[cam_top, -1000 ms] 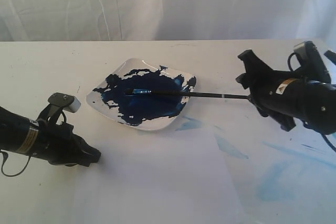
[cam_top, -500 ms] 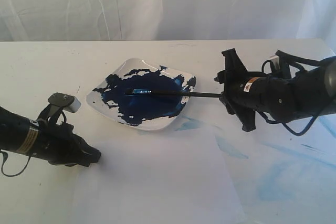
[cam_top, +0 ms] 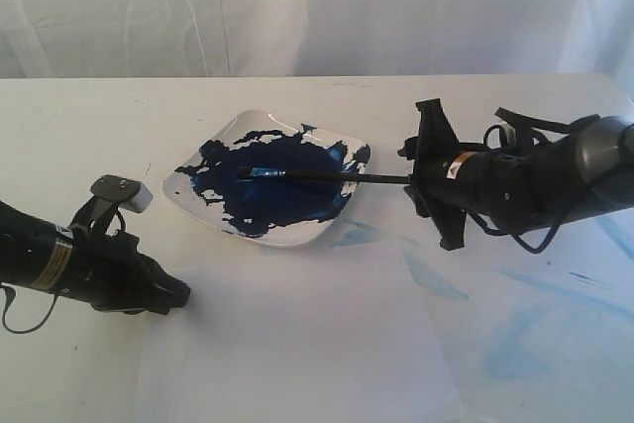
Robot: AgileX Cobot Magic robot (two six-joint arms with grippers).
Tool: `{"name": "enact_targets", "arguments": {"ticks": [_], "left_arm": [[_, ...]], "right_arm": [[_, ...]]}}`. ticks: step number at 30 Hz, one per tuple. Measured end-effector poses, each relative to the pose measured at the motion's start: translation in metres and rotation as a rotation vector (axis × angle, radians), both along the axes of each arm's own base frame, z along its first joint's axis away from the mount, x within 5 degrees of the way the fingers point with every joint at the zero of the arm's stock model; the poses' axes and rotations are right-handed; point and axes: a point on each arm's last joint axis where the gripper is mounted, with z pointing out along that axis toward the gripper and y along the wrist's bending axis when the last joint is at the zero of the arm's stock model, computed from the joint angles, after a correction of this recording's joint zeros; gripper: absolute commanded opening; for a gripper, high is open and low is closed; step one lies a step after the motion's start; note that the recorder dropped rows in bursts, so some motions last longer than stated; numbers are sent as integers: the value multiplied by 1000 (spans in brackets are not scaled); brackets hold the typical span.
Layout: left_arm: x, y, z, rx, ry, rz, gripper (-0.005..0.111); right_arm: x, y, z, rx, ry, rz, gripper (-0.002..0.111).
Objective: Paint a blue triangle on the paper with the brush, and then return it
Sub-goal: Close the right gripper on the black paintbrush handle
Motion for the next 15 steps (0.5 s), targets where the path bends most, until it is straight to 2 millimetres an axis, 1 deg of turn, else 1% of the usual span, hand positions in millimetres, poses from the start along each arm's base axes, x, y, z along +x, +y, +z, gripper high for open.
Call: {"name": "enact_targets", "arguments": {"ticks": [7,12,15], "left_arm": [[0,0,0,0,0,0,0],[0,0,0,0,0,0,0],[0,0,0,0,0,0,0]], "right_arm": [[8,6,-4,7,-2,10,47],[12,15,-13,7,9,24,47],[13,17,-19,2,18,26,47]]}}
